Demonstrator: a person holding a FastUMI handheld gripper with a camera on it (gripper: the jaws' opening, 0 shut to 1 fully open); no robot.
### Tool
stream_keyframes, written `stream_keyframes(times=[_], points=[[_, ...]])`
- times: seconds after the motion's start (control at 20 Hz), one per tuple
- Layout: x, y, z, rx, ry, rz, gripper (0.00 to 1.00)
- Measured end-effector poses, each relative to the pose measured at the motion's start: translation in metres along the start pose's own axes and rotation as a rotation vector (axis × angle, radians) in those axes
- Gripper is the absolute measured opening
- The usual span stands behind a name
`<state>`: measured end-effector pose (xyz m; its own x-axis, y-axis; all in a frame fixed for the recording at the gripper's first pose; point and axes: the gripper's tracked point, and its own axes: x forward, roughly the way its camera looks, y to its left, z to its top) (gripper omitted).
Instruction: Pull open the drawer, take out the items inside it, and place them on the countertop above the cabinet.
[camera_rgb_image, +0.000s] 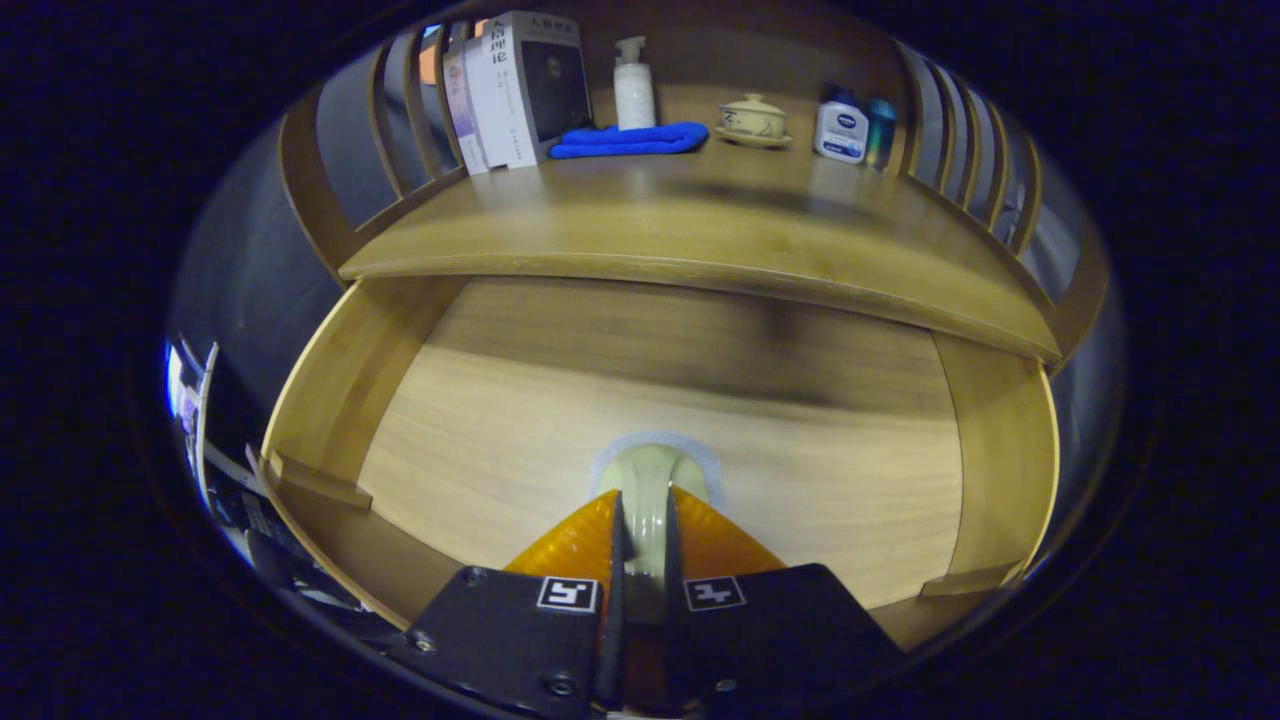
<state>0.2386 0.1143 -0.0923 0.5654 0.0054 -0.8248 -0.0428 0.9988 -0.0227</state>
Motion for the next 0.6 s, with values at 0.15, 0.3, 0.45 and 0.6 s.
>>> stream_keyframes(times=[0.15,0.3,0.45,0.6], points=[[-0.001,0.001,0.002,0.0,-0.007,0.0,0.18],[-0.012,0.0,0.012,0.007,-0.051,0.0,0.18],[-0.034,-0.002,0.03,-0.001,-0.114,0.0,0.18],[-0.063,-0.005,0.052,-0.033,-0.201,-0.016,0.18]])
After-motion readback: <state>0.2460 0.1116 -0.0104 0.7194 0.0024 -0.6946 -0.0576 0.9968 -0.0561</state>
